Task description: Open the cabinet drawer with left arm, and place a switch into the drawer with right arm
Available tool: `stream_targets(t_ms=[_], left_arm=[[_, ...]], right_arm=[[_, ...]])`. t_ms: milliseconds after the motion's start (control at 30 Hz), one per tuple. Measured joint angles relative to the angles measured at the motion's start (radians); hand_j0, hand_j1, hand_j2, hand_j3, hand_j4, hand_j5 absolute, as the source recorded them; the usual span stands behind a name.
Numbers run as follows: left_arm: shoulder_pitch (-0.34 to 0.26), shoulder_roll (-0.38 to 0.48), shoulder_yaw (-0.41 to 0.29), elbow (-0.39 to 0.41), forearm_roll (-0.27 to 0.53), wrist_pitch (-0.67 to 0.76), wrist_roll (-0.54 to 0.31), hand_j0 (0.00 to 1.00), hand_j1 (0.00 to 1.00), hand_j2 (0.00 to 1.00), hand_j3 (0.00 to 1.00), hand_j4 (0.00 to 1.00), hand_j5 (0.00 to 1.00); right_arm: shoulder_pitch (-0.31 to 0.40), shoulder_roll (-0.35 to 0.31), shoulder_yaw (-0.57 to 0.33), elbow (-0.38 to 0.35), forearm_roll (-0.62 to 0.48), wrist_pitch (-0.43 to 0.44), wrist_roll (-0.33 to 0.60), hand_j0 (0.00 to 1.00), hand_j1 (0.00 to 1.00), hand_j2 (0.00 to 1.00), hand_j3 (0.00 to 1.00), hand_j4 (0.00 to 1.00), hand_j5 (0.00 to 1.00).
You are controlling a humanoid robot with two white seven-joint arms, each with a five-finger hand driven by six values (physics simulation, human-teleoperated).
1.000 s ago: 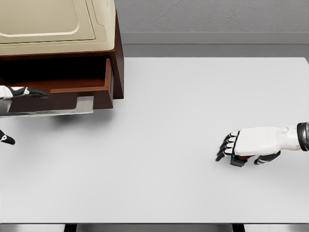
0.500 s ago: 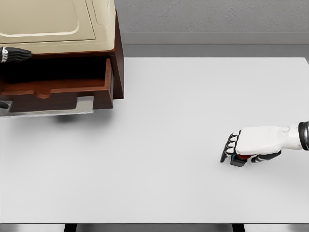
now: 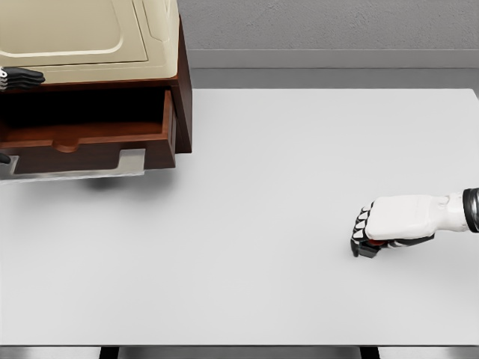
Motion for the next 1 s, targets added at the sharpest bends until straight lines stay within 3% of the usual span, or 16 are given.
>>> stream_targets(t_ms=[167,433,733,1000], left_arm=[[0.000,0.000,0.000,0.001,0.000,-0.002,0.000,1.00,1.00,1.00,1.00,1.00,1.00],[0.000,0.001,0.000,0.000,-0.001,-0.002,0.000,1.00,1.00,1.00,1.00,1.00,1.00],[0.000,0.001,0.000,-0.004,-0.001,-0.003,0.000,1.00,1.00,1.00,1.00,1.00,1.00],[0.000,0.001,0.000,-0.005,-0.001,-0.003,0.000,1.00,1.00,1.00,1.00,1.00,1.00]], right_arm=[[0.000,0.000,-0.004,0.001,-0.001,0.000,0.000,0.46,0.46,0.46,0.46,0.46,0.46],[-0.003,0.004,-0.066,0.006,-0.039,0.000,0.000,0.26,0.26,0.26,0.26,0.26,0.26],[-0.008,0.048,-0.210,0.014,-0.066,-0.001,0.001,0.25,0.25,0.25,0.25,0.25,0.25],[-0.118,0.171,-0.243,0.015,-0.068,-0.002,0.002,0.25,0.25,0.25,0.25,0.25,0.25]])
